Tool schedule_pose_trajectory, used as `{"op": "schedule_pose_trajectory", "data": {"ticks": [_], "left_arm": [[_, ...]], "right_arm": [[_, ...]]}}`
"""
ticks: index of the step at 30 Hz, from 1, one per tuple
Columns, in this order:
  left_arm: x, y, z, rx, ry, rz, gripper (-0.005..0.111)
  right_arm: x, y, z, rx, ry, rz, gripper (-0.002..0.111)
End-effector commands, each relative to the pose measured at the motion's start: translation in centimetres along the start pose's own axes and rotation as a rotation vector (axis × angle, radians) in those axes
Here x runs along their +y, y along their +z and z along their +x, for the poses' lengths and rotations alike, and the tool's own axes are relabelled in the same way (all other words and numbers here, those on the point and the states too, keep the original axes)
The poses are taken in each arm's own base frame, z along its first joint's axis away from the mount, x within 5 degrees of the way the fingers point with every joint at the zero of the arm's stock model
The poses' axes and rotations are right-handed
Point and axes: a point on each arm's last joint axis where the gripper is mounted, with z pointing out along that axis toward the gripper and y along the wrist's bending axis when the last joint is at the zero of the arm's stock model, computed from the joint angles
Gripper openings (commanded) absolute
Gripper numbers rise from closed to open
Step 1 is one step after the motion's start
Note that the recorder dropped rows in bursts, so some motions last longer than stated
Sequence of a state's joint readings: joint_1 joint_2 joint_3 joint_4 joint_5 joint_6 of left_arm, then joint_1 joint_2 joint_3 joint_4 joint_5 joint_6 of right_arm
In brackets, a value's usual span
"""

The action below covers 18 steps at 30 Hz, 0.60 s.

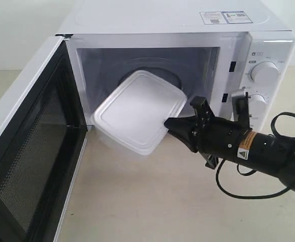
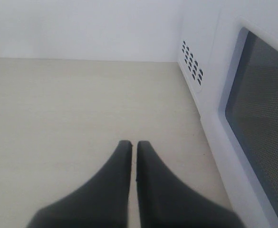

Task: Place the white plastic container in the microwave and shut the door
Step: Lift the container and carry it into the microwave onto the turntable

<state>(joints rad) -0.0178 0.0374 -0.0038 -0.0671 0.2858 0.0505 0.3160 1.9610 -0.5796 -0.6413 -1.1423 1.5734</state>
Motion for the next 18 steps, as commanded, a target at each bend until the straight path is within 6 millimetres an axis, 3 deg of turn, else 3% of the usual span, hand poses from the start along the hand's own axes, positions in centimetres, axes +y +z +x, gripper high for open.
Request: {"op": "schedule_pose_trajectory", "data": {"ticks": [1, 12, 18], "left_arm": [[0.0, 0.0, 0.1, -0.005, -0.006, 0.001, 0.004], [0.0, 0.0, 0.1, -0.005, -0.006, 0.001, 0.004], [0.0, 0.0, 0.1, -0.005, -0.006, 0.001, 0.004]], "right_arm": [[1.0, 0.5, 0.0, -0.087, 0.029, -0.057, 0.000], [2.6, 2.4, 3.2, -0.474, 0.119, -0.071, 0.000], [4.4, 4.3, 3.7, -0.571, 0.128, -0.077, 0.000]]}}
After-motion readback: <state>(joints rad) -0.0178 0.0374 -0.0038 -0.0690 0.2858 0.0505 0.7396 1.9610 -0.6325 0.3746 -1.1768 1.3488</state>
